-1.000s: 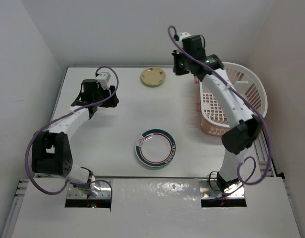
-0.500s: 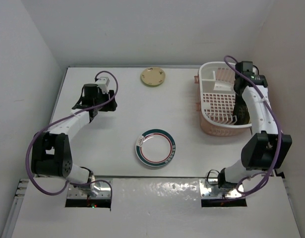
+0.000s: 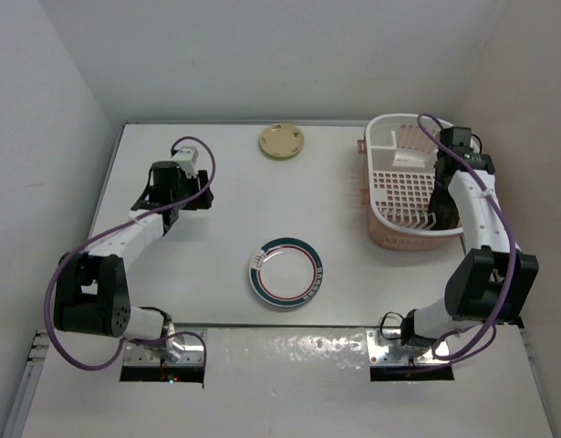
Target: Unload the plates from the dish rack
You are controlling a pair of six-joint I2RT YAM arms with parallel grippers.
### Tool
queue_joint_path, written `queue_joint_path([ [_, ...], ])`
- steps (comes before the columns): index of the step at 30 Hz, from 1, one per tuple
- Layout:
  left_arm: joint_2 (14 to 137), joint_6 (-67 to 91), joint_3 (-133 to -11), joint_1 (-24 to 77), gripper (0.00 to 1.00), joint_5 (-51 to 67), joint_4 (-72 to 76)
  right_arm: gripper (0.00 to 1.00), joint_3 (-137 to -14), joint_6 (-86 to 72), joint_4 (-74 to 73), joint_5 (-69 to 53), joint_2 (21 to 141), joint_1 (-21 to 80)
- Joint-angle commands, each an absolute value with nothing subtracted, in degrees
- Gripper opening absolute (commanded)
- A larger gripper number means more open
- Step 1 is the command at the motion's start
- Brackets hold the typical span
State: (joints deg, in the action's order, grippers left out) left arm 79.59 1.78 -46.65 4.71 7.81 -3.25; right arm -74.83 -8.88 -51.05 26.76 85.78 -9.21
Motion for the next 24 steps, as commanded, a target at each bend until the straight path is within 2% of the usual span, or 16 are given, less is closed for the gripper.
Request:
queue_joint_path([
  [1, 77.43, 1.85, -45.97, 4.04, 0.56, 7.03, 1.40, 0.24, -74.80, -7.74, -45.80, 24.35, 85.43, -9.14],
  [9, 77.26, 1.93, -45.70, 4.04, 0.56, 6.77, 1.49, 0.23, -77.61, -7.29, -46.58, 28.56, 90.87, -9.05],
  [24, 77.43, 1.67, -45.79, 4.04, 0.56, 6.86, 1.58, 0.22, -75.32, -5.89, -44.04, 33.57, 92.46, -9.05],
])
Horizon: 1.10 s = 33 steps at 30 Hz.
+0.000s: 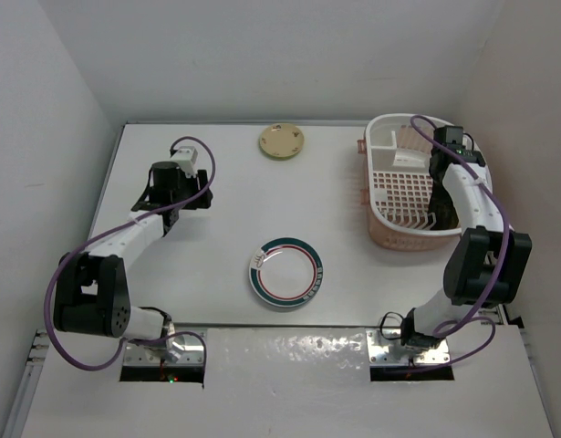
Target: Unload the plates from the dish rack
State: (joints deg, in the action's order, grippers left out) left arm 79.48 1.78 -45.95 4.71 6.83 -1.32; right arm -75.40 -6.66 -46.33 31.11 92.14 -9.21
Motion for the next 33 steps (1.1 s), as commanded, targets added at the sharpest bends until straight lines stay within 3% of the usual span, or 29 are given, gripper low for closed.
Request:
queue_joint_path([
  [1, 77.52, 1.67, -45.79, 4.04, 0.56, 6.86, 1.58, 0.22, -75.24, -5.63, -43.86, 33.75, 92.55, -9.05],
  [12, 77.43, 1.41, -45.79, 4.04, 0.56, 6.68, 1.58, 0.16, -74.88, -4.92, -41.40, 31.65, 94.66, -9.05],
  [17, 77.52, 1.14, -45.79, 4.04, 0.56, 6.59, 1.49, 0.02, -75.85, -3.61, -42.45, 28.22, 93.96, -8.96],
  [20, 77.69, 0.79, -45.70, 4.04, 0.56, 6.68, 1.23, 0.00, -75.94, -2.82, -42.80, 26.81, 91.94, -8.96],
  [33, 78.84, 0.26, -45.88, 4.04, 0.56, 6.94, 2.64, 0.00, -78.48, 2.20, -42.72, 31.29, 87.02, -5.28],
])
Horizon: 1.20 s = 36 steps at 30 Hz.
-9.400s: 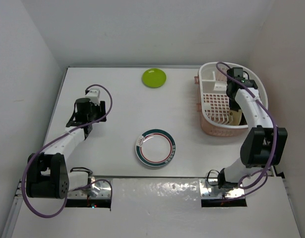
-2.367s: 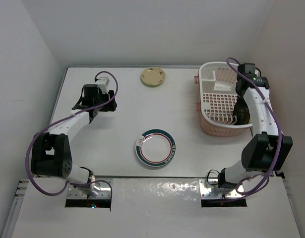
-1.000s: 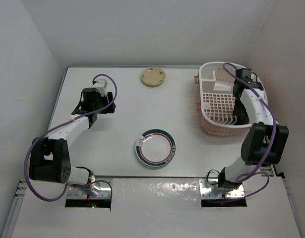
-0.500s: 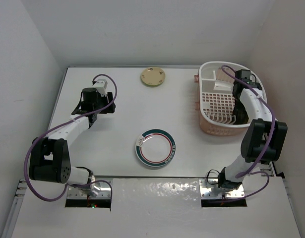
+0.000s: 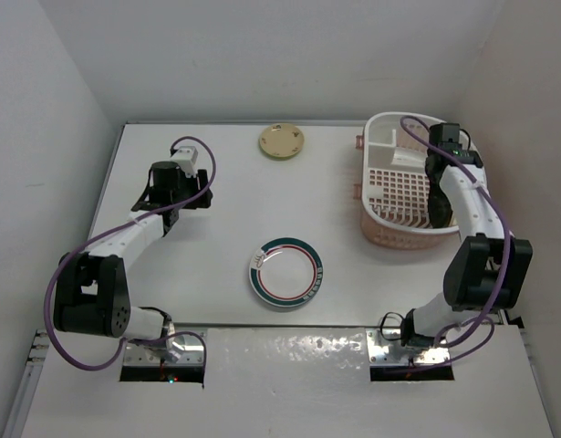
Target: Unload the plates from the dish rack
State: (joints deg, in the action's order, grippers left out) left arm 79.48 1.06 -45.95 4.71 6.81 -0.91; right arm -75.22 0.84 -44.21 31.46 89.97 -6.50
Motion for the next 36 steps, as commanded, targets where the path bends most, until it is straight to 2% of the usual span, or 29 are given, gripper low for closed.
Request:
queue_joint_path([
  [1, 78.84, 0.26, -45.79, 4.04, 0.56, 6.94, 2.72, 0.00, -78.92, 2.28, -42.63, 31.29, 86.66, -5.19],
  [12, 78.93, 0.26, -45.09, 4.04, 0.56, 7.03, 2.90, 0.00, -92.37, -2.45, -42.89, 26.30, 84.38, -3.96],
  [19, 78.66, 0.26, -45.18, 4.04, 0.56, 6.94, 2.55, 0.00, -97.90, -7.29, -40.35, 24.00, 84.46, 4.04],
  [26, 78.66, 0.26, -45.00, 4.04, 0.56, 6.94, 2.37, 0.00, -98.53, -28.25, -25.42, 4.68, 86.65, 6.76],
  [31, 78.22, 0.26, -45.26, 4.04, 0.56, 6.50, 1.76, 0.00, -99.66, -44.89, -12.15, -4.12, 95.17, 9.75],
  [36, 77.26, 0.26, -45.18, 4.04, 0.56, 5.28, 0.97, 0.00, -110.90, -56.85, -5.80, -4.84, 110.63, 15.37],
])
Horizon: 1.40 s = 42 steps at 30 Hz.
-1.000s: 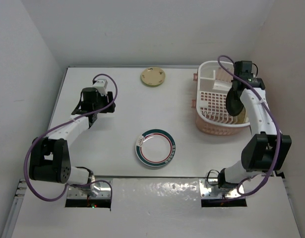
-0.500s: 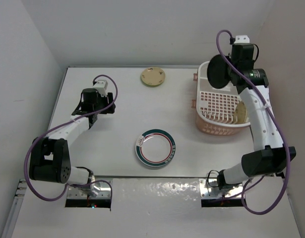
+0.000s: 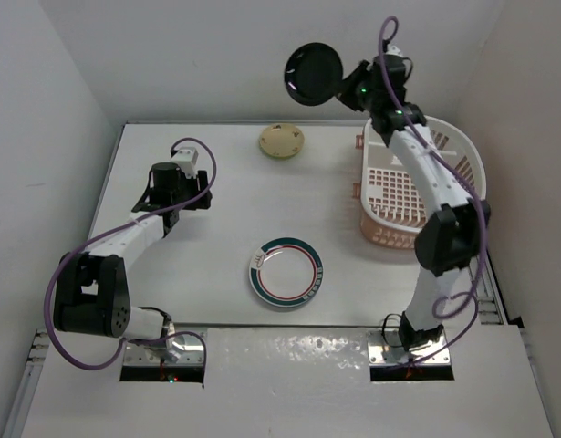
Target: Unload the plates from the dish rack
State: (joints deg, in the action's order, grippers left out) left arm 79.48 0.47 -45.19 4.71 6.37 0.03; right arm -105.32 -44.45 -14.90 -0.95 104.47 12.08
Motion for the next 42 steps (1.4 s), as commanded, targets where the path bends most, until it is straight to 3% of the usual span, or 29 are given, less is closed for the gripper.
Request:
queue_joint_path([
  [1, 77.17, 0.26, -45.09, 4.04, 0.56, 5.19, 0.97, 0.00, -114.75, -58.69, -4.76, -4.49, 112.92, 15.99],
  [8, 76.12, 0.53, -43.86, 3.96, 0.56, 4.49, 1.41, 0.00, -124.36, -70.47, -0.35, 0.61, 128.57, 20.91],
  [21, 75.85, 0.26, -43.59, 3.87, 0.56, 3.17, 2.46, 0.00, -124.11, -84.63, -1.93, 8.00, 142.11, 23.38],
  [32, 74.71, 0.61, -42.28, 3.87, 0.56, 1.93, 1.49, 0.00, -126.47, -93.16, -3.78, 11.69, 147.83, 23.91],
  [42, 74.09, 0.44, -41.13, 3.60, 0.56, 0.97, 2.64, 0.00, -121.38, -95.98, -6.86, 12.30, 146.60, 23.91],
])
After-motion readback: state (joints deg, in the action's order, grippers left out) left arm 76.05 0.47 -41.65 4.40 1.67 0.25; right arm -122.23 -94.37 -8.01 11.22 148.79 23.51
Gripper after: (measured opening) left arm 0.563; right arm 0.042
